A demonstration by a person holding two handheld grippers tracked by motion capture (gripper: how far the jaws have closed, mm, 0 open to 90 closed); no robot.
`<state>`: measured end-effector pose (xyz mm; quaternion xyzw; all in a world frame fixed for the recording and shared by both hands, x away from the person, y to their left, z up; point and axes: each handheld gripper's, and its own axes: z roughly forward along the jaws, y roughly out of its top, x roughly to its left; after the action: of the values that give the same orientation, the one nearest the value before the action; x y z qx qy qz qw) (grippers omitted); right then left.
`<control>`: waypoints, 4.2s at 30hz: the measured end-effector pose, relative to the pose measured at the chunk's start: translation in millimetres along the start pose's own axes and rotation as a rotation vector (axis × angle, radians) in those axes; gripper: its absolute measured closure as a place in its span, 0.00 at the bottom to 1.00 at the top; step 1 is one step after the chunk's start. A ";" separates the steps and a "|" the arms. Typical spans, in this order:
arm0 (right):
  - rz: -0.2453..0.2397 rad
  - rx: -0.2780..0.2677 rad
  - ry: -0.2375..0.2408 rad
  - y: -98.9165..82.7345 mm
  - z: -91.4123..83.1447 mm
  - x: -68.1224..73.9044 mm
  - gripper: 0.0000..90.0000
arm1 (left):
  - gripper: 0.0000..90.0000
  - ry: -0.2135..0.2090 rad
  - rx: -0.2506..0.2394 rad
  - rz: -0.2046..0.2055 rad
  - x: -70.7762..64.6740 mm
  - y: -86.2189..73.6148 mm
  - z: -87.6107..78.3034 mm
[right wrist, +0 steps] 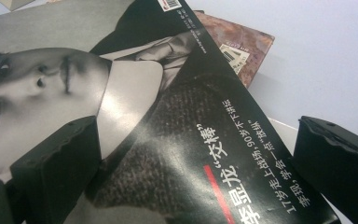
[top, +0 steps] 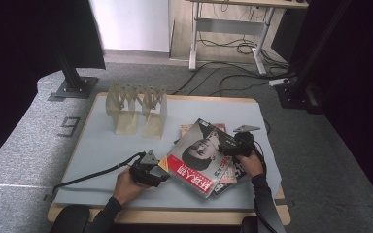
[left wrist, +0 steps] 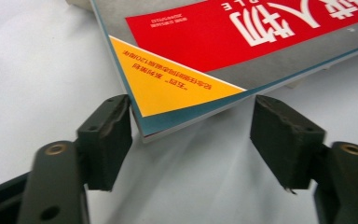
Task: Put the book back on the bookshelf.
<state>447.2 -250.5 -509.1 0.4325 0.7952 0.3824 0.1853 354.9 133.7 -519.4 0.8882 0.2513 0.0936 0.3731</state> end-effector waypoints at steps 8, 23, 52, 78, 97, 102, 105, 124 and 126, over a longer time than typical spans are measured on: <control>0.004 0.003 0.002 -5.4 -6.3 3.0 0.01 | 0.47 -0.028 -0.044 -0.038 4.5 3.5 0.0; 0.006 -0.004 0.014 -19.7 -21.1 8.6 0.01 | 0.44 0.008 -0.015 -0.043 10.7 1.0 5.9; 0.027 -0.020 0.020 -46.3 -47.9 24.9 0.01 | 0.35 -0.049 -0.027 -0.087 -12.2 -13.7 -10.4; 0.032 -0.027 0.000 -61.4 -65.3 37.0 0.01 | 0.39 -0.098 -0.056 -0.158 7.2 -4.4 3.2; 0.045 -0.026 -0.025 -77.6 -84.9 50.1 0.01 | 0.39 -0.061 -0.047 -0.159 26.6 11.4 10.7; 0.006 0.015 -0.032 -83.5 -88.9 55.4 0.00 | 0.39 -0.045 -0.056 -0.171 33.3 15.1 13.3; -0.020 0.033 -0.055 -88.1 -89.8 60.7 0.00 | 0.39 -0.041 -0.064 -0.185 38.0 16.6 16.1; 0.056 -0.004 0.000 -78.1 -105.4 42.5 0.11 | 0.35 0.023 -0.029 -0.109 23.1 12.9 -4.0; 0.060 -0.007 0.004 -71.8 -102.0 37.7 0.14 | 0.35 0.010 -0.031 -0.094 15.4 9.5 -8.1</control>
<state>323.1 -288.9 -497.8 0.4546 0.7810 0.3914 0.1738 368.8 140.9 -507.3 0.8689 0.2932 0.0846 0.3897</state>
